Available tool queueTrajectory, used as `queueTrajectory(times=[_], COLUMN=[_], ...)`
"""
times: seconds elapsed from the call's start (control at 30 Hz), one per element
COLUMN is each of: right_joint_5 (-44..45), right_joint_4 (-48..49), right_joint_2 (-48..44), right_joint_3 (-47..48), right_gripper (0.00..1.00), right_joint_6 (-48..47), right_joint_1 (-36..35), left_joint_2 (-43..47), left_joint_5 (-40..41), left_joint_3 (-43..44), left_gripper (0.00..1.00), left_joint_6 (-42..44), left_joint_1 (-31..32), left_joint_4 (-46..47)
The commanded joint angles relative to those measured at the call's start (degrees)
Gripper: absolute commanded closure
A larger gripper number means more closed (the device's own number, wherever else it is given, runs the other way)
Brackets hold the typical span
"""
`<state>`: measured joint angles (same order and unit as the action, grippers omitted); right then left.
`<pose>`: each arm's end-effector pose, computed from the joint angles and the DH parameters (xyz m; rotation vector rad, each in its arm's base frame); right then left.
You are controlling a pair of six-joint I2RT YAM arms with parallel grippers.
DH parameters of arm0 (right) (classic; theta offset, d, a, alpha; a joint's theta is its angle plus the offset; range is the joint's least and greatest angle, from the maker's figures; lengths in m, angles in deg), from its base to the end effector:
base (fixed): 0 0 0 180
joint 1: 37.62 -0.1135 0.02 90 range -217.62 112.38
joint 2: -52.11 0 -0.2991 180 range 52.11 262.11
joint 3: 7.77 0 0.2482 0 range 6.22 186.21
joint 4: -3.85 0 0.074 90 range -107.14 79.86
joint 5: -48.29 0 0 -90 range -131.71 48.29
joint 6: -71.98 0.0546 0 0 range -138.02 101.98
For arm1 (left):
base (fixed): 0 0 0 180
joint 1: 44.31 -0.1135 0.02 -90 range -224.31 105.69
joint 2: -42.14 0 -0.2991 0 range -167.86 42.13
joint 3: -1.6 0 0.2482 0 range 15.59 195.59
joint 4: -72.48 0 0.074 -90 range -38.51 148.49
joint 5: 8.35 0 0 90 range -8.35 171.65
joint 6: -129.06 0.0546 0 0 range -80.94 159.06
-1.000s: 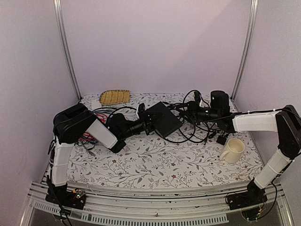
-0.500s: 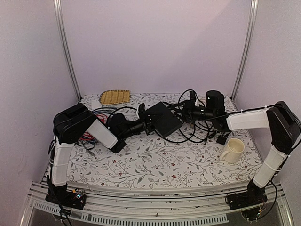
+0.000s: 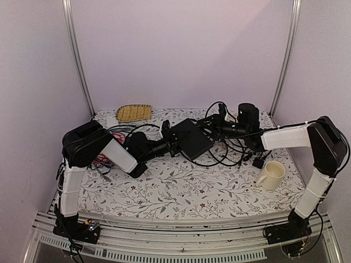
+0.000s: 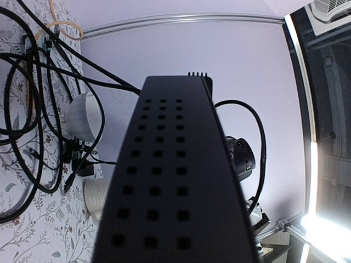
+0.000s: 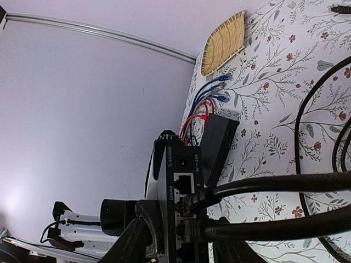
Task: Pull the plug from the switch port
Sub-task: Pull the connector from the switch port.
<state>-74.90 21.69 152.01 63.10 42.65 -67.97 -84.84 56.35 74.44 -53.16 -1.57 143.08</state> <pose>0.3351 0.2309 0.2645 0.0503 2.0550 1.5872 0.3247 -0.3318 0.1862 -0.2407 1.7080 -2.1842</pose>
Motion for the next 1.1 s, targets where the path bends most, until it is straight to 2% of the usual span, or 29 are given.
queueTrajectory(times=[0.0, 1.0, 1.07], right_joint_5=[-0.41, -0.23, -0.29], right_joint_4=[1.54, 2.35, 2.35], right_joint_2=[1.47, 3.03, 3.15], right_joint_3=[1.81, 2.43, 2.42], right_gripper=[0.59, 0.8, 0.87], right_joint_6=[0.33, 1.82, 1.76], right_joint_1=[-0.5, -0.68, -0.68], left_joint_2=[0.59, -0.63, -0.72], left_joint_5=[-0.37, -0.19, -0.19], left_joint_3=[2.11, 2.86, 2.93], left_gripper=[1.0, 1.0, 1.0], left_joint_6=[-0.18, -0.88, -0.93], left_joint_1=[0.51, 0.42, 0.41], left_joint_4=[5.91, 6.63, 6.63])
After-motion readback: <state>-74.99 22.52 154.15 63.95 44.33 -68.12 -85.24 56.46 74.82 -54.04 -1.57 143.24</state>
